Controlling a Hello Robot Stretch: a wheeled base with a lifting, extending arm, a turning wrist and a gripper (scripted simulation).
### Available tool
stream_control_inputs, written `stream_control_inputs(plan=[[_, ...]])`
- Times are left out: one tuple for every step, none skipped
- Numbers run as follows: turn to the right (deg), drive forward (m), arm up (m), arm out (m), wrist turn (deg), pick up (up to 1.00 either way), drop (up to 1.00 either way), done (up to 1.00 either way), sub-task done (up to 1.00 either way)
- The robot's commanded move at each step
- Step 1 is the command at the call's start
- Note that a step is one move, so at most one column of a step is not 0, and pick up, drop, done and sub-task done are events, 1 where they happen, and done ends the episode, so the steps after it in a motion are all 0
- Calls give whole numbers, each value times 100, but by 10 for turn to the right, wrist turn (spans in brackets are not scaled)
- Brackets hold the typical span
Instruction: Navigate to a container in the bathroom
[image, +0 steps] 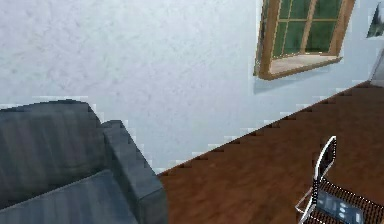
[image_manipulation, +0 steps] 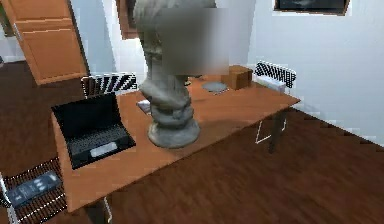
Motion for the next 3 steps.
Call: stream_control_inputs(plan=[[90,0,0,0,0,0,0,0,0],[0,100,0,0,0,0,0,0,0],[270,0,0,0,0,0,0,0,0]])
